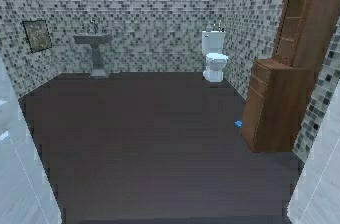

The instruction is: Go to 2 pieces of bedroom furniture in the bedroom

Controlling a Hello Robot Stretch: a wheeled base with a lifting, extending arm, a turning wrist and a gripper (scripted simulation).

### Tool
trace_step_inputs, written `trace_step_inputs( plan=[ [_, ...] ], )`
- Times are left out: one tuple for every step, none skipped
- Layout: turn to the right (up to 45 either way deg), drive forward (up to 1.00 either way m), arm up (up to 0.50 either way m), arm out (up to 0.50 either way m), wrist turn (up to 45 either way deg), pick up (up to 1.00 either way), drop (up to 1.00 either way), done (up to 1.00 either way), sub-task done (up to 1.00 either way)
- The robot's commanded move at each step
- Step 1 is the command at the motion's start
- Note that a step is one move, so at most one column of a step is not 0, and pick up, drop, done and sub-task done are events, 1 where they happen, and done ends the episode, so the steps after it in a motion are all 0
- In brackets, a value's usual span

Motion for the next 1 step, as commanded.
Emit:
trace_step_inputs(
  plan=[
    [0.0,0.3,0.0,0.0,0.0,0.0,0.0,0.0,0.0]
  ],
)
